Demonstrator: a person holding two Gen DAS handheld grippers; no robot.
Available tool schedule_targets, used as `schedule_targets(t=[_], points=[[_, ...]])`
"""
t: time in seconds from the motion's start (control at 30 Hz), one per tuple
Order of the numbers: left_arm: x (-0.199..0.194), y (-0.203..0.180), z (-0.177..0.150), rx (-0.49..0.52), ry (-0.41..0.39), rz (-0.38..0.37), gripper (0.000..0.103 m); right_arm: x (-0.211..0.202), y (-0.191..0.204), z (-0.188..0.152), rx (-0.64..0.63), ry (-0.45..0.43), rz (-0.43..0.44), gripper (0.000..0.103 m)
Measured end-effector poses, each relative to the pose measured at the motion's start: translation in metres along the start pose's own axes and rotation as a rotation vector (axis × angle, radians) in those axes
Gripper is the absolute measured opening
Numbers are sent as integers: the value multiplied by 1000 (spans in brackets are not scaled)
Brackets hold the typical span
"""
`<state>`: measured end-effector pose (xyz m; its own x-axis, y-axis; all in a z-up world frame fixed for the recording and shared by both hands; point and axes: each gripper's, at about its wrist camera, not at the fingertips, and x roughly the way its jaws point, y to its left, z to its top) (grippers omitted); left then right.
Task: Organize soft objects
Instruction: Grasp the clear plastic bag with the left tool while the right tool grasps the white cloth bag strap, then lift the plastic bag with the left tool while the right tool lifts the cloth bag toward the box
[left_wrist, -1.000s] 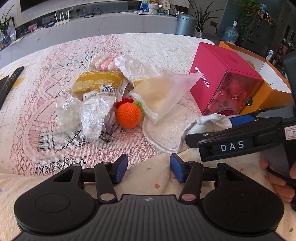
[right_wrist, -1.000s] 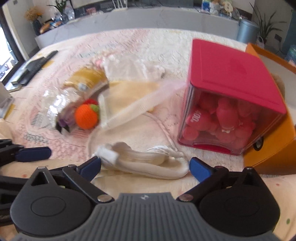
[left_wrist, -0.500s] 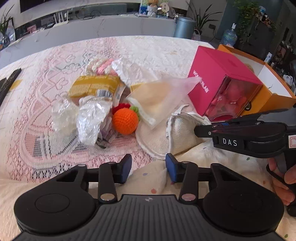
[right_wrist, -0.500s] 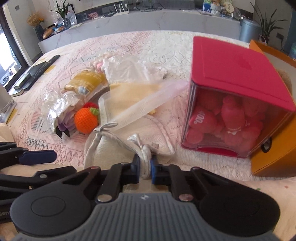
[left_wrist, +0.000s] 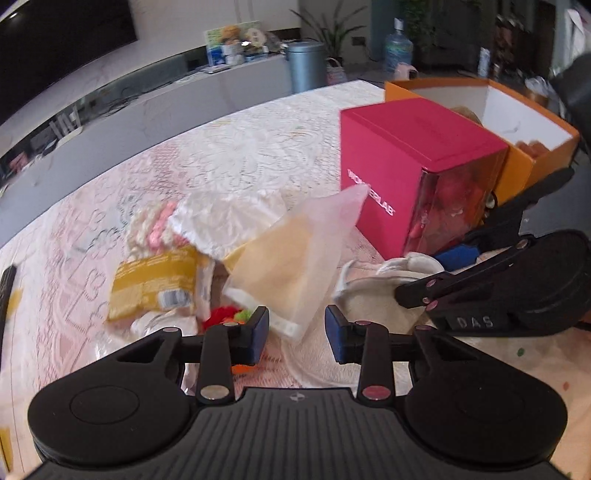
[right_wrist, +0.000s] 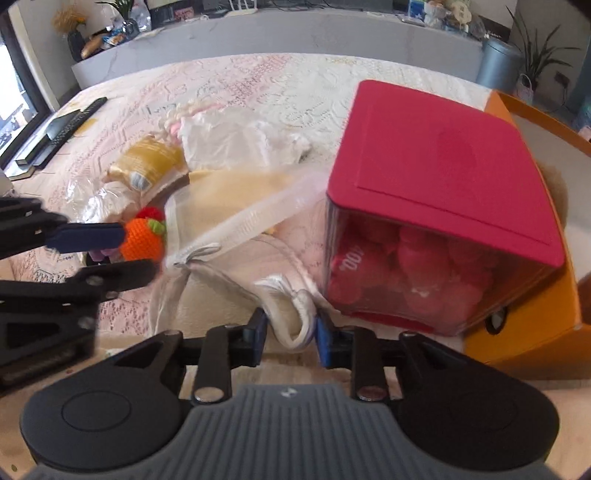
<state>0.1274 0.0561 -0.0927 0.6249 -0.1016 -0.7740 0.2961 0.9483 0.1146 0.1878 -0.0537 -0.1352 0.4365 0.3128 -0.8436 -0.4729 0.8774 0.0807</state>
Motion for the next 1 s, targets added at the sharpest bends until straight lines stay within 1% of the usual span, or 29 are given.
schedule_targets(t=[0.03, 0.07, 0.13, 0.27, 0.3, 0.33, 0.37, 0.47, 0.57, 0.67, 0.73, 0.83, 0.9, 0.97, 1.0], points=[[5, -1, 1, 20, 7, -13, 40, 1, 2, 0, -12, -3, 7, 36], [9, -2, 1, 38, 15, -15, 39, 2, 3, 0, -22, -3, 14, 38], [16, -3, 1, 64, 29, -10, 39, 8, 4, 0, -27, 5, 5, 38], [27, -4, 2, 88, 47, -6, 39, 15, -4, -1, 12, 23, 22, 40], [29, -4, 2, 97, 51, 0, 39, 16, -5, -1, 16, 24, 26, 37], [32, -5, 2, 102, 55, 12, 39, 15, -4, -2, 12, 21, 21, 23], [34, -5, 2, 103, 59, 22, 40, 16, -4, -3, 9, 19, 9, 19], [37, -5, 2, 110, 79, 42, 40, 17, -6, -4, 19, 22, 7, 16], [35, -11, 0, 163, 87, 73, 40, 17, -11, -4, 52, 29, 7, 15], [39, -17, -1, 193, 91, 74, 40, 17, -12, -5, 55, 29, 13, 15], [43, -22, -1, 218, 93, 91, 40, 17, -9, -5, 41, 27, 6, 17], [46, -27, 0, 234, 74, 123, 39, 19, -7, -4, 34, 22, 4, 22], [47, -29, 0, 234, 69, 137, 33, 19, -7, -4, 35, 20, 6, 24], [45, -31, -1, 242, 58, 136, 17, 18, -7, -5, 36, 16, 11, 26], [43, -33, -2, 249, 51, 137, 13, 18, -7, -5, 37, 13, 15, 28]])
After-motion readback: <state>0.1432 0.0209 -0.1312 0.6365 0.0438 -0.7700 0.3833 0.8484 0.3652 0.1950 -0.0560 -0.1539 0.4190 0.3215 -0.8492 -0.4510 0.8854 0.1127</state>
